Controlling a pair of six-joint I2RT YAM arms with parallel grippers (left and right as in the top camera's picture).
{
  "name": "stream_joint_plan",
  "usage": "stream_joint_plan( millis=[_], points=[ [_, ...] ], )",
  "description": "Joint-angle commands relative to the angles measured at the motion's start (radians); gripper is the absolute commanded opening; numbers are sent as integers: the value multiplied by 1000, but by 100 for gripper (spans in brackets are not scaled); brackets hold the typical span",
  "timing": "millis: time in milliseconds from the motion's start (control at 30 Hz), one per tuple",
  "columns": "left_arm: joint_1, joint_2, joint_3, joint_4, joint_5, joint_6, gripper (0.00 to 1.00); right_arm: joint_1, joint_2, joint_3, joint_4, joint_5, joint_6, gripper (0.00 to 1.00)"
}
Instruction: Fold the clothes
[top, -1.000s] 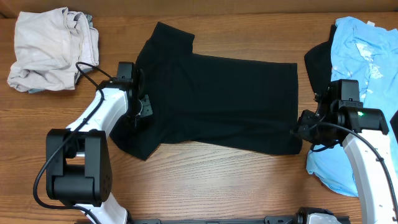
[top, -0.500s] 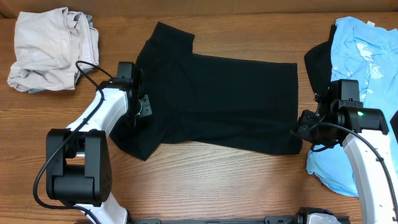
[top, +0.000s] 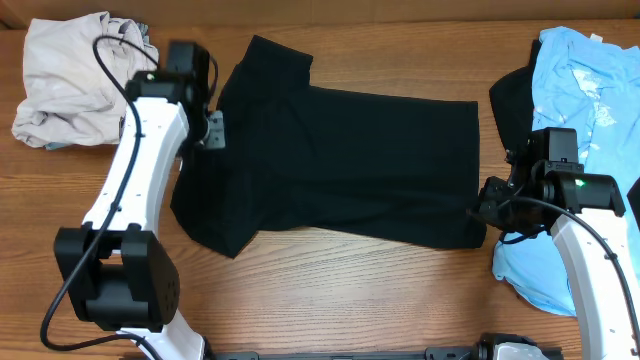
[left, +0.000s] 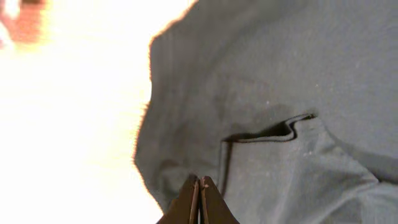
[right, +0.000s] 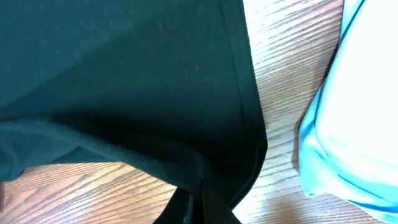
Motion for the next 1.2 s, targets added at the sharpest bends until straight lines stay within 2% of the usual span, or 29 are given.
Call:
stream_joint_plan(
  millis=[0, 100, 167, 233, 267, 333, 567, 933, 967, 1033, 1100, 1167],
  points=[
    [5, -25, 68, -28, -13, 90, 4, -4, -4, -1, 5, 11, -7, 4],
    [3, -19, 59, -25, 80, 109, 6, -4, -4, -1, 4, 11, -7, 4],
    [3, -12, 30, -13, 141, 109, 30, -4, -4, -1, 4, 10, -6, 4],
    [3, -3, -23, 14, 193, 109, 46, -4, -4, -1, 4, 10, -7, 4],
    [3, 1, -58, 33, 214, 109, 51, -4, -4, -1, 4, 11, -7, 4],
    [3, 6, -137, 76, 246, 108, 53, -4, -4, -1, 4, 11, -7, 4],
    [2, 8, -342, 221, 264, 82, 48, -4, -4, -1, 5, 26, -7, 4],
    [-3, 16, -495, 406, 230, 82, 45, -4, -4, -1, -2, 26, -7, 4],
    [-3, 16, -497, 411, 230, 82, 42, -4, -4, -1, -3, 26, -7, 4],
    [-4, 17, -497, 420, 230, 82, 24, -4, -4, -1, -5, 26, -7, 4],
    [-4, 17, -497, 430, 231, 82, 11, -4, -4, -1, -6, 26, -7, 4],
    [-4, 17, -497, 433, 230, 82, 7, -4, -4, -1, -5, 25, -7, 4]
  ],
)
